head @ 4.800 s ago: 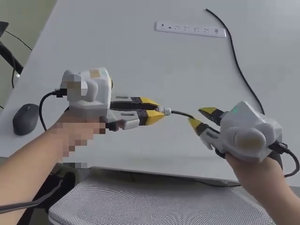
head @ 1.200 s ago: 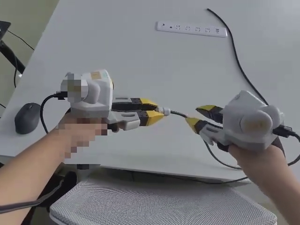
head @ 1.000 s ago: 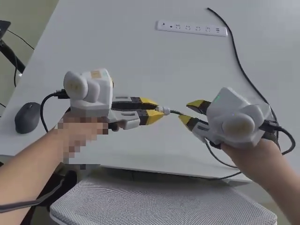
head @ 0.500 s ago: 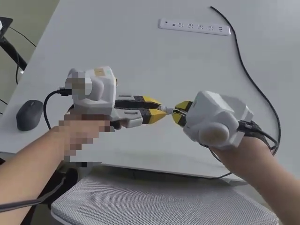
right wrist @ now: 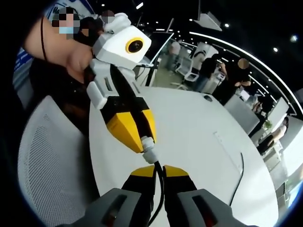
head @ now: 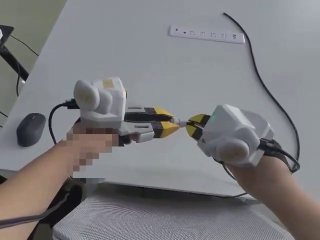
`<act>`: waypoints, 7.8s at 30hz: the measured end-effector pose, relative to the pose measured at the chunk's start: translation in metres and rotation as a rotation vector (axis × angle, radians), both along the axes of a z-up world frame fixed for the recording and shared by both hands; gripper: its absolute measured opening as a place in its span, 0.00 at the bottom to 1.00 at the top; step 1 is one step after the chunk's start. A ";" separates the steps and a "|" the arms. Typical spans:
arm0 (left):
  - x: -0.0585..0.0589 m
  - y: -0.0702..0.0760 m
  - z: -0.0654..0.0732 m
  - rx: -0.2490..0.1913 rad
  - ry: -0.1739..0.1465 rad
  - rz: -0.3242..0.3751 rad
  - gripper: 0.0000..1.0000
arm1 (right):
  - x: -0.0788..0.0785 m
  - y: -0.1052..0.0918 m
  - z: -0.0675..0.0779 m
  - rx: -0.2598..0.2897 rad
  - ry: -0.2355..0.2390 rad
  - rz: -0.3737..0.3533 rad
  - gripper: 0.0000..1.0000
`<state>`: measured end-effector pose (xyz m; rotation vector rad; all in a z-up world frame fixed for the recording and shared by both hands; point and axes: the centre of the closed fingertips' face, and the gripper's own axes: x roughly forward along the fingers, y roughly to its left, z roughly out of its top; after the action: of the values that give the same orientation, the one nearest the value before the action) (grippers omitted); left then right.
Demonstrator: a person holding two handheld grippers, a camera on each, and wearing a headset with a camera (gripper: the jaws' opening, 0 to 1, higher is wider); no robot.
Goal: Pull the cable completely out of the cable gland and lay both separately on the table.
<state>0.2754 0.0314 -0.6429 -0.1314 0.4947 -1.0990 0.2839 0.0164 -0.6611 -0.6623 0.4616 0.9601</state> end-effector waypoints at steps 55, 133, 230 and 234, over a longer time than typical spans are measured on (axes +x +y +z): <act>-0.001 0.014 0.004 0.011 -0.023 0.015 0.15 | 0.006 -0.070 -0.061 0.315 0.459 -0.543 0.02; 0.004 0.015 0.002 0.024 -0.038 0.006 0.15 | 0.019 -0.039 -0.043 0.255 0.331 -0.333 0.01; -0.004 0.018 0.007 0.002 -0.028 0.027 0.15 | -0.002 0.010 -0.015 0.036 0.104 0.030 0.00; -0.004 0.020 0.007 0.004 -0.028 0.027 0.15 | 0.002 0.002 -0.023 0.046 0.143 -0.015 0.00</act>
<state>0.2715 0.0512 -0.6355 -0.1185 0.4688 -1.0722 0.2860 0.0188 -0.6837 -0.5502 0.5684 1.0053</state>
